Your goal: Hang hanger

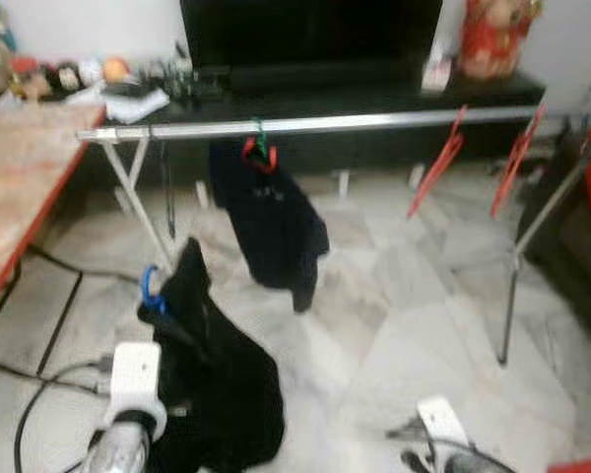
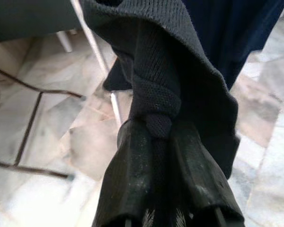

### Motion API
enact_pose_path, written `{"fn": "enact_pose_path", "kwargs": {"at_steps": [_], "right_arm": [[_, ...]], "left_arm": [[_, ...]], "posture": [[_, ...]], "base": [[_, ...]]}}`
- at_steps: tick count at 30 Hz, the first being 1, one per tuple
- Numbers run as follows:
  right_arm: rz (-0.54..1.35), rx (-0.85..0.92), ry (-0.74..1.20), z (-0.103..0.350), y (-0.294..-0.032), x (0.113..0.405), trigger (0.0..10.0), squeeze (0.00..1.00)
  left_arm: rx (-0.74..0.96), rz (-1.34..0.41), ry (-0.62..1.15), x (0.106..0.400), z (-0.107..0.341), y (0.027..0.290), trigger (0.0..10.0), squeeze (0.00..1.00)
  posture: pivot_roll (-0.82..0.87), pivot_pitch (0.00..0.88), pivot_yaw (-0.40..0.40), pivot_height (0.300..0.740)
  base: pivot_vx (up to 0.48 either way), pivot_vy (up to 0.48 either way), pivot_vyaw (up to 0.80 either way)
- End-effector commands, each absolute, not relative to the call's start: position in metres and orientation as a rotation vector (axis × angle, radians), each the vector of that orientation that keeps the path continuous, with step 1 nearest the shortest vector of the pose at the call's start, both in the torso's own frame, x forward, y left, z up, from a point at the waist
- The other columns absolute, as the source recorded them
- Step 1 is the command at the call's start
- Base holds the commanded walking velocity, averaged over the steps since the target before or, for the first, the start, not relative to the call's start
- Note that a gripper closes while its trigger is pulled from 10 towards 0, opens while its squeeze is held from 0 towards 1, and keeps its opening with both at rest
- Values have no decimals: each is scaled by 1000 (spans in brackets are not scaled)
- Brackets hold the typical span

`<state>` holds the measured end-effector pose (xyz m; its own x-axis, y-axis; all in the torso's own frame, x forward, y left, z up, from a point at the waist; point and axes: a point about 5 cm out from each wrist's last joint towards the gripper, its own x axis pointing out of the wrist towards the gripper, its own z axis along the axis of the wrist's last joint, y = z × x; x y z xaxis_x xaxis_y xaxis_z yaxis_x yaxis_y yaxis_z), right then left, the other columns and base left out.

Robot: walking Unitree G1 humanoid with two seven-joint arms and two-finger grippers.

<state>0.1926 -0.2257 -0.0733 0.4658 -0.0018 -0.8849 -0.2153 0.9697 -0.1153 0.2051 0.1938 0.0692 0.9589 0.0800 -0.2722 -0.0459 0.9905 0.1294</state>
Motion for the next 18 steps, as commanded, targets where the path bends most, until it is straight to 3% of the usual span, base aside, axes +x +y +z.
{"fn": "enact_pose_path", "kwargs": {"at_steps": [1,7,18], "right_arm": [[137,-210,1067,-72,-221,196,10000,0],[137,-209,1066,-72,-221,196,10000,0],[136,-203,1064,-73,-219,196,10000,0]], "left_arm": [[139,77,224,207,81,199,10000,0],[141,74,221,208,82,198,10000,0],[154,57,213,210,83,197,10000,0]], "posture": [[-69,0,3,740],[-69,0,6,740],[-66,0,15,740]], "base": [[0,446,0],[0,439,0],[0,0,0]]}}
